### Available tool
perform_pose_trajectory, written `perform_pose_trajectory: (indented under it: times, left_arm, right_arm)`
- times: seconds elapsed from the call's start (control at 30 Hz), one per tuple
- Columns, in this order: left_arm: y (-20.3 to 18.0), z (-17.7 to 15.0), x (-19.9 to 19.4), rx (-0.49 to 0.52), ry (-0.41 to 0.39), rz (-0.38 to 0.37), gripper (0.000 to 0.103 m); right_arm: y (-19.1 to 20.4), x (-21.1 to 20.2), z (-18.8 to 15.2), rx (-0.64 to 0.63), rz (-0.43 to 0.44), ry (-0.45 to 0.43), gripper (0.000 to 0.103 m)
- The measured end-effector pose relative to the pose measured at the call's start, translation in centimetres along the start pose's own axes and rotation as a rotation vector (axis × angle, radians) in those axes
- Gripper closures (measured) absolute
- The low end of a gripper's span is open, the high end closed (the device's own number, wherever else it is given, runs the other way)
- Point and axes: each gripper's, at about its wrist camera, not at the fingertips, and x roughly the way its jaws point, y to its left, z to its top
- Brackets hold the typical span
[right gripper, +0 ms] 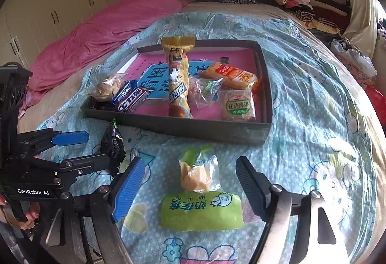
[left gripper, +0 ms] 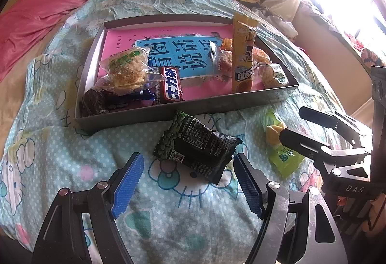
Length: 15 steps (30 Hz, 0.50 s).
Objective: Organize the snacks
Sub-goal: 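Grasp the dark green snack pack with left while right grasps the green-wrapped bread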
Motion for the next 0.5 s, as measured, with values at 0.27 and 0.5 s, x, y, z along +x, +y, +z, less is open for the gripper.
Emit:
perform_pose_trajectory:
  times: [0.27, 0.5]
  left_arm:
    - [0.3, 0.2, 1.4, -0.003, 0.019, 0.007, 0.025]
    - [0.2, 0.4, 2.3, 0.002, 0.026, 0.008, 0.025]
  right_arm:
    - [0.2, 2.5, -0.9, -0.026, -0.028, 0.106, 0.026]
    - [0.8, 3.8, -1.1, -0.085, -0.07, 0.129, 0.03]
